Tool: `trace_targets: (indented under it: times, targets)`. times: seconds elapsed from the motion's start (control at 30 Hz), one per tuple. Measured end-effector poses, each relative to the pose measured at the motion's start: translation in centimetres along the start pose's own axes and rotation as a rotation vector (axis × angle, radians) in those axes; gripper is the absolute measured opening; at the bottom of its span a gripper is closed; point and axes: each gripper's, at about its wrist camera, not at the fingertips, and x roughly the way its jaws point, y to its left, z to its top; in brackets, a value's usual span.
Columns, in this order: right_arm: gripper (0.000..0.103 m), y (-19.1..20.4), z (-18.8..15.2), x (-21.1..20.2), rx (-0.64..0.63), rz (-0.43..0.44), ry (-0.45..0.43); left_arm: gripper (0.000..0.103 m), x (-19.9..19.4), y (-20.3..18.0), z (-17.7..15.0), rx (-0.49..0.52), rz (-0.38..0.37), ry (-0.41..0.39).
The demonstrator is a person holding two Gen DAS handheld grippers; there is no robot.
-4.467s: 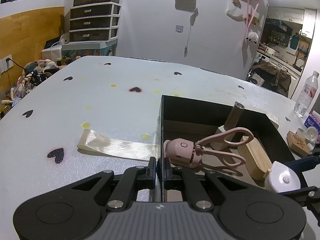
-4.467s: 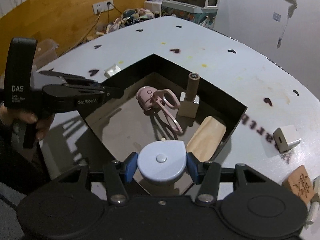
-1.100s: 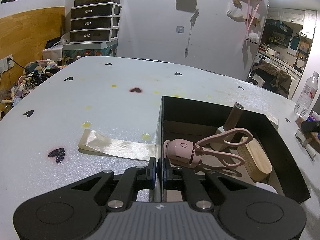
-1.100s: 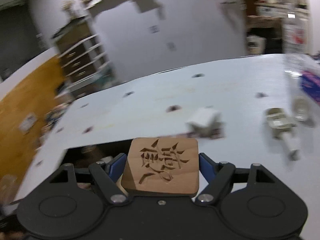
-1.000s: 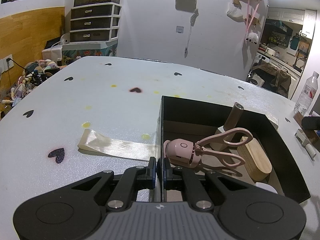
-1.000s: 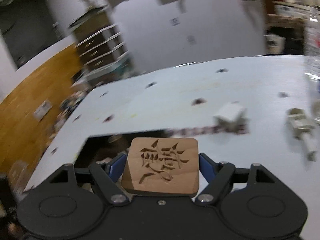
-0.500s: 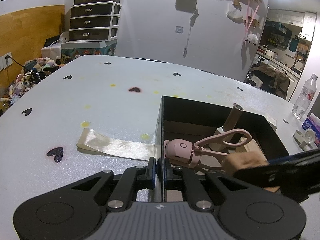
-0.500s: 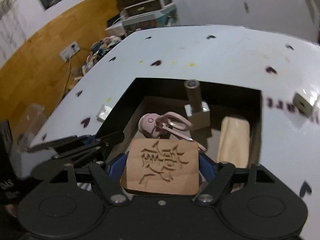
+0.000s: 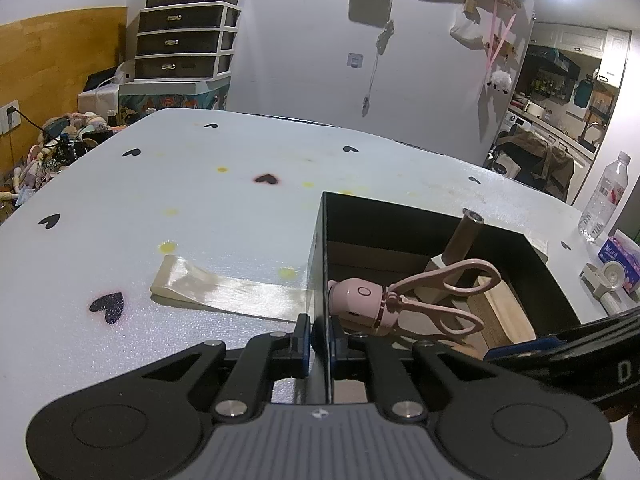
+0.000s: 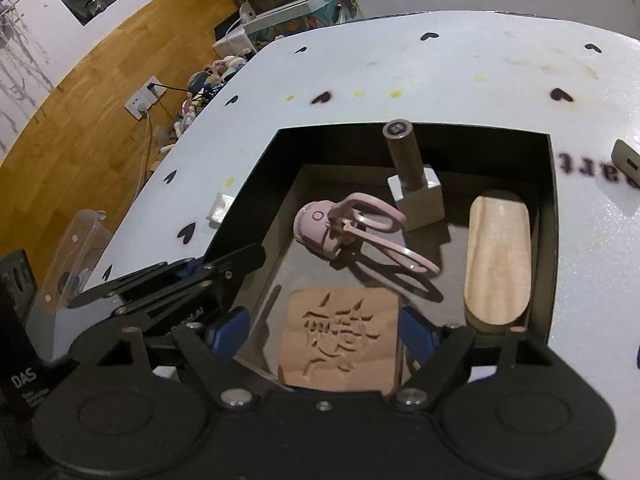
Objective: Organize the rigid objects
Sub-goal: 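Lower the wooden stamp into the black box and open the right gripper, then grasp the white cube charger with the right gripper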
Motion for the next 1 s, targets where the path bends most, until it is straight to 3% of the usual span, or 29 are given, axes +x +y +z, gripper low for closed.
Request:
trace_targets:
  times: [0.37, 0.67, 0.87, 1.0]
  targets:
    - [0.088, 0.6, -0.5, -1.8, -0.041, 0.001, -0.046, 0.009, 0.0, 0.0, 0.0, 0.000, 0.000, 0.000]
    - [0.091, -0.6, -0.7, -4.4, -0.030, -0.059, -0.139, 0.009, 0.0, 0.0, 0.0, 0.000, 0.000, 0.000]
    - [0.102, -2.7, -0.8, -6.6, 0.023, -0.077, -0.234, 0.009, 0.0, 0.0, 0.0, 0.000, 0.000, 0.000]
    - [0.103, -4.1, -1.0, -8.0, 0.051, -0.178, -0.313, 0.009, 0.0, 0.0, 0.0, 0.000, 0.000, 0.000]
